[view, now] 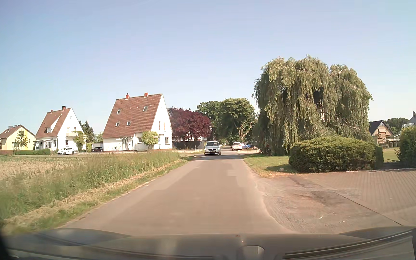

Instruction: Follow the waypoints while adhering to traffic rules and regulations

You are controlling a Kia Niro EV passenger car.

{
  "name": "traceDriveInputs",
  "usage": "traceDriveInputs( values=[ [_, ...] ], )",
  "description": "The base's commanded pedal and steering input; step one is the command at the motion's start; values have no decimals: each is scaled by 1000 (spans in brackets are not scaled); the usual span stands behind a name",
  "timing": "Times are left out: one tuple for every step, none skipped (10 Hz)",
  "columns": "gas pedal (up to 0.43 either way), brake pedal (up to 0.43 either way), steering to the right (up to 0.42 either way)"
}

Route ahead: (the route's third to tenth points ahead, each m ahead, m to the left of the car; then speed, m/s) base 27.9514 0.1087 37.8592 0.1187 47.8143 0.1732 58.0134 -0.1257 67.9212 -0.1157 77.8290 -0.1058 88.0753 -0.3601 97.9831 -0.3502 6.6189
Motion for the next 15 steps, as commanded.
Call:
traceDriveInputs(
  values=[
    [59,6,5],
    [59,6,8],
    [59,6,11],
    [59,6,11],
    [59,6,12],
    [59,6,12],
    [59,6,12],
    [59,6,12],
    [59,6,12],
    [59,6,12],
    [59,6,10],
    [59,6,10],
    [59,6,9],
    [59,6,9],
    [59,6,7]
  ],
)
